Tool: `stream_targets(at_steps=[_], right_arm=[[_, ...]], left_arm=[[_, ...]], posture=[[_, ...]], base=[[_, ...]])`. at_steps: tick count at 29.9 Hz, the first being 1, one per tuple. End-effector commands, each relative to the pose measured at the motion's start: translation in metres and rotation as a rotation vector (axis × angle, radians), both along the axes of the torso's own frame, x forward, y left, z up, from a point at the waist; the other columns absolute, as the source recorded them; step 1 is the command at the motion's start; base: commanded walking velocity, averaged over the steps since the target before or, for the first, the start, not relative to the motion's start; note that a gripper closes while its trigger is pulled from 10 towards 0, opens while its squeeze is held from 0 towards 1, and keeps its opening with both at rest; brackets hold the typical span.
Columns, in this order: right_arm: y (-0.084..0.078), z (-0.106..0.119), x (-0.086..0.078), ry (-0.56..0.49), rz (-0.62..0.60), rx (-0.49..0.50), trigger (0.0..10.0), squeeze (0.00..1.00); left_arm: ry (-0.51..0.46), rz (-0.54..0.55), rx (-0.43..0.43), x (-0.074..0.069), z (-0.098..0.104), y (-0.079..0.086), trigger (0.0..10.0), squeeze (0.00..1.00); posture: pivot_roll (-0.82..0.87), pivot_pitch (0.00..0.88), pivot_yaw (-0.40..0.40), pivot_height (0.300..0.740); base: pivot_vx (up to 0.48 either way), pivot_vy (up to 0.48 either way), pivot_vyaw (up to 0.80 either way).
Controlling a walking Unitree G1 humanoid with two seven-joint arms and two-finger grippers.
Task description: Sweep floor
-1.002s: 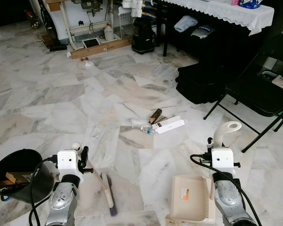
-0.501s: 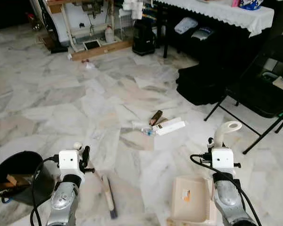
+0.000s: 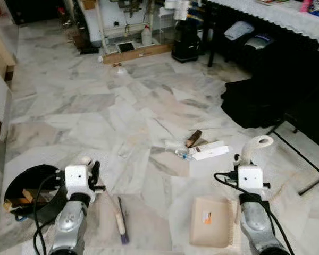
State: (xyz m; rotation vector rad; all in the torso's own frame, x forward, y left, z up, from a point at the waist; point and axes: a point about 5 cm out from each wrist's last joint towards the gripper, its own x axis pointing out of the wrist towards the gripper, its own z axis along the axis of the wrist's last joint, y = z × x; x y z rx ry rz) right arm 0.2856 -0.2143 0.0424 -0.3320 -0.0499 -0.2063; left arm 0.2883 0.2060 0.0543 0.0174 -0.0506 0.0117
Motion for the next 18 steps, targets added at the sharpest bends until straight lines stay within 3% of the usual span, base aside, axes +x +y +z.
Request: stream_targets(at_steps=[1,18], right_arm=[[0.0062,0.0078,0.0056,-0.042,0.021,0.002,10.0,0.0],[0.0065,0.007,0.0067,-0.03,0.015,0.006,10.0,0.0]], left_arm=[[-0.039,0.015,0.016,0.0033,0.0101,0.0062,10.0,0.0],[-0.043,0.017,0.012,0.0044,0.0116,0.0051,10.0,0.0]], posture=[[0.03,0.032,0.027,0.74],[0.03,0.051,0.024,0.74]], base=[[0.368,0.0,0.0],[0.366,0.0,0.0]])
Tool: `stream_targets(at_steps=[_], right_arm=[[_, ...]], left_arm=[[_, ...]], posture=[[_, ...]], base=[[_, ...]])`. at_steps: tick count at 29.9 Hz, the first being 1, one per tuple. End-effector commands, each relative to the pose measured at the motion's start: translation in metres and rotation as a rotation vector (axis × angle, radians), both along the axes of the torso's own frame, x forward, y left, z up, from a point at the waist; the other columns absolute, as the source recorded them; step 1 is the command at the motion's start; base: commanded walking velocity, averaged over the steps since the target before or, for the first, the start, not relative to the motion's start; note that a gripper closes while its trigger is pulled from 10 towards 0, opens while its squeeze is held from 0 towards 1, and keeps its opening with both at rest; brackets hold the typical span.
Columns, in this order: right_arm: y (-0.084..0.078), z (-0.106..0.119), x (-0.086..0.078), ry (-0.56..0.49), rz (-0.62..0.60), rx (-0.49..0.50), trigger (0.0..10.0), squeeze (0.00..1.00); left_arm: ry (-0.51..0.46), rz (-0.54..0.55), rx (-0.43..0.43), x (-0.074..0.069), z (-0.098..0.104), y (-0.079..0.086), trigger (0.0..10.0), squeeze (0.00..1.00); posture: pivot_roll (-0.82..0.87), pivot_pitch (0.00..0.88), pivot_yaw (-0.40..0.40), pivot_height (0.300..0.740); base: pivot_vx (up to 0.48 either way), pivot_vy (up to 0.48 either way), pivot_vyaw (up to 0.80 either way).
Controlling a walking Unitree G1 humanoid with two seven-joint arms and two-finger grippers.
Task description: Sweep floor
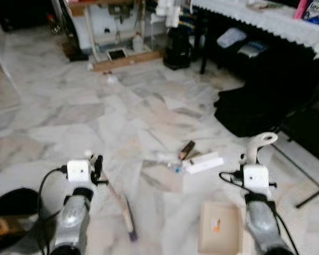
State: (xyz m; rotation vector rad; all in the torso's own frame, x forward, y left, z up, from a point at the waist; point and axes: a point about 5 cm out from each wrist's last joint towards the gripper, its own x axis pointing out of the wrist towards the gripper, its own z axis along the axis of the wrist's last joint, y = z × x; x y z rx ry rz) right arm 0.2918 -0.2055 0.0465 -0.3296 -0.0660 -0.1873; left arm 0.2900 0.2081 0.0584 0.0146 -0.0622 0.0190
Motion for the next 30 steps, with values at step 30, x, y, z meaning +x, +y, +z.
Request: stream_targets(at_steps=[30], right_arm=[[0.0026,0.0027,0.0045,0.005,0.013,0.004,10.0,0.0]], left_arm=[[-0.029,0.017,0.016,0.0058,0.0094,0.004,10.0,0.0]], posture=[[0.04,0.054,0.021,0.74]], base=[[0.367,0.0,0.0]])
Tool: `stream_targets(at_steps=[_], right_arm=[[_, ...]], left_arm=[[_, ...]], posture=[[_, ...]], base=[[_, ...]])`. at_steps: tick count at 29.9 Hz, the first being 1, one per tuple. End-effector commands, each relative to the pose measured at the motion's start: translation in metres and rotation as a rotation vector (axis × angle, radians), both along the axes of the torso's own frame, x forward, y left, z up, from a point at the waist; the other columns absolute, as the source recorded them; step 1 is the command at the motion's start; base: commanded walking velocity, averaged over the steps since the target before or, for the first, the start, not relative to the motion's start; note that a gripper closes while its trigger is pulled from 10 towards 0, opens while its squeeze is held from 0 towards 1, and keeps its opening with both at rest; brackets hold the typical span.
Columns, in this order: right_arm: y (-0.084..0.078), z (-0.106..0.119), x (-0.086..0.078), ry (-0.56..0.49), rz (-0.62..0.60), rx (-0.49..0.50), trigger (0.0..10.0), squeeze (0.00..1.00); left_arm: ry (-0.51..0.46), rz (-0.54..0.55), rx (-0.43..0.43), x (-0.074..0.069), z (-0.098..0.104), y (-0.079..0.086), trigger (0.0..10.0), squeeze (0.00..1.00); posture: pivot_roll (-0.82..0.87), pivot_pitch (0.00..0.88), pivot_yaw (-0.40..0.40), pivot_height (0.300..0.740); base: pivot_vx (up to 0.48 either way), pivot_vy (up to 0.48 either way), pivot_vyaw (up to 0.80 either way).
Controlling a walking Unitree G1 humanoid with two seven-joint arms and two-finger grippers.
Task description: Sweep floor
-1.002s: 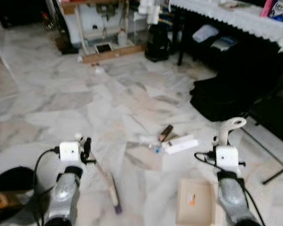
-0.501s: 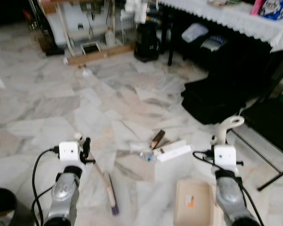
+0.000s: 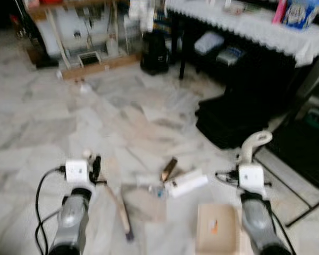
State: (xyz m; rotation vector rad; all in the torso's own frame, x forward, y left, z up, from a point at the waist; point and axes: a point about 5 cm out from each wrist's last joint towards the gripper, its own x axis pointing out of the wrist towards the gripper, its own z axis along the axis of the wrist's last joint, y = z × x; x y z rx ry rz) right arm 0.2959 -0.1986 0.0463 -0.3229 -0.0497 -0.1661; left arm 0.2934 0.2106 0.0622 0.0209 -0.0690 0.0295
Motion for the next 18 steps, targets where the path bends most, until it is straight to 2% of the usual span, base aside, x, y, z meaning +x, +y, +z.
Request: stream_targets(at_steps=[1,18], right_arm=[[-0.0042,0.0028,0.0004,-0.013,-0.006,-0.003,10.0,0.0],[-0.0023,0.0017,-0.0003,-0.01,0.007,0.007,10.0,0.0]], left_arm=[[-0.022,0.006,0.011,0.0025,0.0055,0.0015,10.0,0.0],[-0.021,0.005,0.014,0.0023,0.0053,0.0017,10.0,0.0]], posture=[[0.04,0.054,0.021,0.74],[0.04,0.054,0.023,0.74]], base=[[0.368,0.0,0.0],[0.366,0.0,0.0]])
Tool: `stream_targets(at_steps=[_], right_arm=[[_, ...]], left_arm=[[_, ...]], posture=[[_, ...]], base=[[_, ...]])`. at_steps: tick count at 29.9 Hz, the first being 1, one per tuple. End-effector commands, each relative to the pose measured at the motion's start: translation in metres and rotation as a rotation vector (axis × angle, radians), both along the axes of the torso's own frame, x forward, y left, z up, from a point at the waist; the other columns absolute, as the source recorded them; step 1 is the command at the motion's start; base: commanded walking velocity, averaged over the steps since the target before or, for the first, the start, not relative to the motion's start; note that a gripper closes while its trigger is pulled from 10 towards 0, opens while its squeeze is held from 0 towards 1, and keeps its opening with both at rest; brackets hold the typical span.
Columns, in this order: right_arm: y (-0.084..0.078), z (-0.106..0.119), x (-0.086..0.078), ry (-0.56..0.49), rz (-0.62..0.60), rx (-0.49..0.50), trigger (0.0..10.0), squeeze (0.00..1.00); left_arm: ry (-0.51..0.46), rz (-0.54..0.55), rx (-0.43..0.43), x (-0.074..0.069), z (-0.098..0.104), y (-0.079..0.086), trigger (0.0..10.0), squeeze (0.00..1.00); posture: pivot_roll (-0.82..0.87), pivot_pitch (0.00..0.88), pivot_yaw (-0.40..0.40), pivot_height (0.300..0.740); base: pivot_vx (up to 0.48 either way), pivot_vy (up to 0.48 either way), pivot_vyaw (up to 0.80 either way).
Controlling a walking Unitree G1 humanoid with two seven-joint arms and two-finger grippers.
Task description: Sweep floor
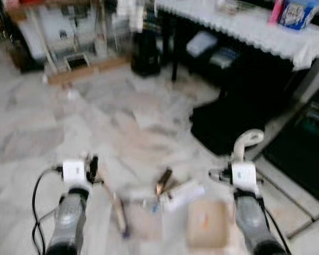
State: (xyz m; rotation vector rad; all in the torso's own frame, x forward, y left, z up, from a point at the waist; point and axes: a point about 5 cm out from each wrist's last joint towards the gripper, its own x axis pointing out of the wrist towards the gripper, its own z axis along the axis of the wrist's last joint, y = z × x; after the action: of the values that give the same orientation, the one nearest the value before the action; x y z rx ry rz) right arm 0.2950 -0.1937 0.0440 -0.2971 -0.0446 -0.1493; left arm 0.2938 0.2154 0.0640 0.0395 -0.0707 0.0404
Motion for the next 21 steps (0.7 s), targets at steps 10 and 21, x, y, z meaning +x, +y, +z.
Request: stream_targets(at_steps=[10,21], right_arm=[[-0.005,0.003,0.001,-0.012,0.0,-0.014,10.0,0.0],[-0.001,0.001,0.0,0.0,0.01,-0.002,10.0,0.0]], left_arm=[[-0.031,-0.004,0.003,0.004,0.007,-0.001,10.0,0.0],[-0.069,-0.01,0.042,0.009,0.02,0.006,10.0,0.0]], posture=[[0.04,0.048,0.023,0.74],[0.04,0.057,0.025,0.74]], base=[[0.183,0.0,0.0],[0.0,0.0,0.0]])
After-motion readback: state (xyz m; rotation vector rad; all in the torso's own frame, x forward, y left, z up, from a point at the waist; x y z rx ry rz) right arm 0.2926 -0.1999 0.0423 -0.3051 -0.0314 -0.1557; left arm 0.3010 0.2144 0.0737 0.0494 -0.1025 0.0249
